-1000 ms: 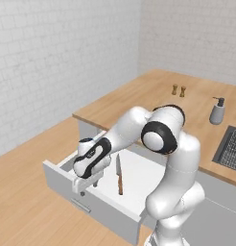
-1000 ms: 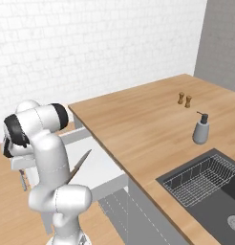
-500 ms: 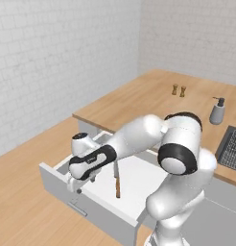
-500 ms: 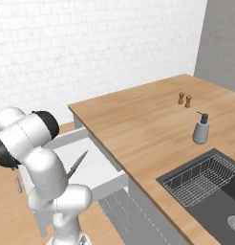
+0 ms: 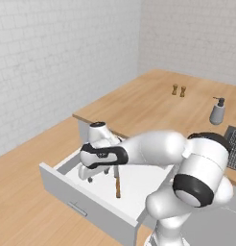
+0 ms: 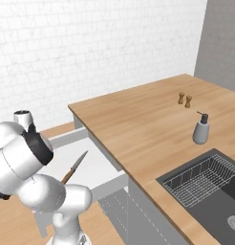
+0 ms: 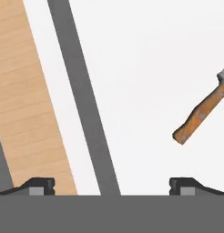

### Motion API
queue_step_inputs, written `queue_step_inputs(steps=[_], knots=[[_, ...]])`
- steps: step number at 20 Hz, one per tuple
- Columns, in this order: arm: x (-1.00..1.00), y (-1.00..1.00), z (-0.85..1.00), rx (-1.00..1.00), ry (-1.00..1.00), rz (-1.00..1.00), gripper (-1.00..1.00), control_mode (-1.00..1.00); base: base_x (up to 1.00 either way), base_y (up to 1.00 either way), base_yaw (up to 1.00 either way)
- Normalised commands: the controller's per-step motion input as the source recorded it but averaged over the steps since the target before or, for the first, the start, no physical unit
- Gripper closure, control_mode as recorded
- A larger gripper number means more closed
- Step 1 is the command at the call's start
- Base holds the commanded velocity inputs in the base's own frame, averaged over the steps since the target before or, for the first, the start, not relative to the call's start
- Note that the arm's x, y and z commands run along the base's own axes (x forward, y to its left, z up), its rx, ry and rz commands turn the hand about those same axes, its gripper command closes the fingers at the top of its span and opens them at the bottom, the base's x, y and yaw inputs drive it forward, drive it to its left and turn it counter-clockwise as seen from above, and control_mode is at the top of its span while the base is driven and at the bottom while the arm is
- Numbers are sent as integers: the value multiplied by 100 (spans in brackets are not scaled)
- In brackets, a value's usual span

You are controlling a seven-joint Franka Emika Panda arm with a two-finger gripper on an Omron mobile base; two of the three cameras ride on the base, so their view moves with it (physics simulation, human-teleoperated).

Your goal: Pick up the knife from the drawer and place it on the cutting board. Then place the meat from the plate to the cutting board.

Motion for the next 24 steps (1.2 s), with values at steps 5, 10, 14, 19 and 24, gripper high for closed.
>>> queue_step_inputs(steps=[5, 10, 14, 19, 24], knots=[[16, -40, 5, 0, 3, -18, -100, -100, 0, 0, 0], [33, -38, 0, 0, 14, -12, -100, -100, 0, 0, 0], [42, -21, -5, -2, 20, -9, -100, -100, 0, 0, 0], [20, -6, -27, -1, 13, -3, -100, -100, 0, 0, 0], [4, -1, -38, -6, 5, 0, -100, -100, 0, 0, 0]])
